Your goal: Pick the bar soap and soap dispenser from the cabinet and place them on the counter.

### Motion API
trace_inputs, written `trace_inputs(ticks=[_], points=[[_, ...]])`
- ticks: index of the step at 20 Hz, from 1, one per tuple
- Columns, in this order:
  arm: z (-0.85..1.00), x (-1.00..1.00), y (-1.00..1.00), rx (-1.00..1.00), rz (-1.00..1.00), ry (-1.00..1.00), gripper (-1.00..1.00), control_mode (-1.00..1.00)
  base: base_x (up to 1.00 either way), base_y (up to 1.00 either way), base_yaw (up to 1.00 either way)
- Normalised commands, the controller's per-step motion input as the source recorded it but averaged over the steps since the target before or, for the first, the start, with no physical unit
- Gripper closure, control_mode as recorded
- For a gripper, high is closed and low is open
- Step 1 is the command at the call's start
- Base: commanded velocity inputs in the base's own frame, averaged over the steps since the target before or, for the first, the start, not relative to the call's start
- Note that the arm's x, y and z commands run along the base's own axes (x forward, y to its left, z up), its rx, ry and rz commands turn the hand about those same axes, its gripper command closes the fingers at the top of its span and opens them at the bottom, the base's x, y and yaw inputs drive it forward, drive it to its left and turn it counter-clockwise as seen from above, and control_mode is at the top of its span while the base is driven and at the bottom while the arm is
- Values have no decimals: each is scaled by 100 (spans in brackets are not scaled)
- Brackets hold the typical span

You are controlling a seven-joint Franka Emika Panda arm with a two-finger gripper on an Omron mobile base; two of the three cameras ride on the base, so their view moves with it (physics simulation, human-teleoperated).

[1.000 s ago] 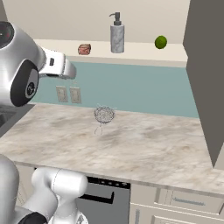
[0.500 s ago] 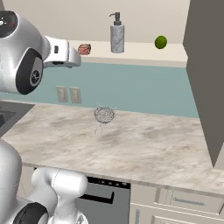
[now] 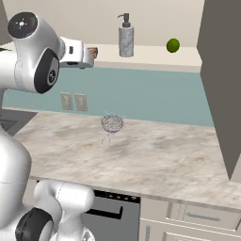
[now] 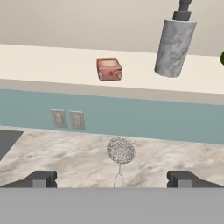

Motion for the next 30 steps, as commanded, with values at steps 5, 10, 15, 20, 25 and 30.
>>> trace_inputs(ticks=[5,10,15,20,25,30], points=[[4,46,0,1,-1,0,-100,-100,0,0,0],[8,46,0,5,0,0,-100,-100,0,0,0],[9,42,1,4,0,0,-100,-100,0,0,0],[-8,40,11,0,0,2,-100,-100,0,0,0],[-8,46,2,-1,0,0,-100,-100,0,0,0],[0,39,-1,0,0,0,-100,-100,0,0,0]])
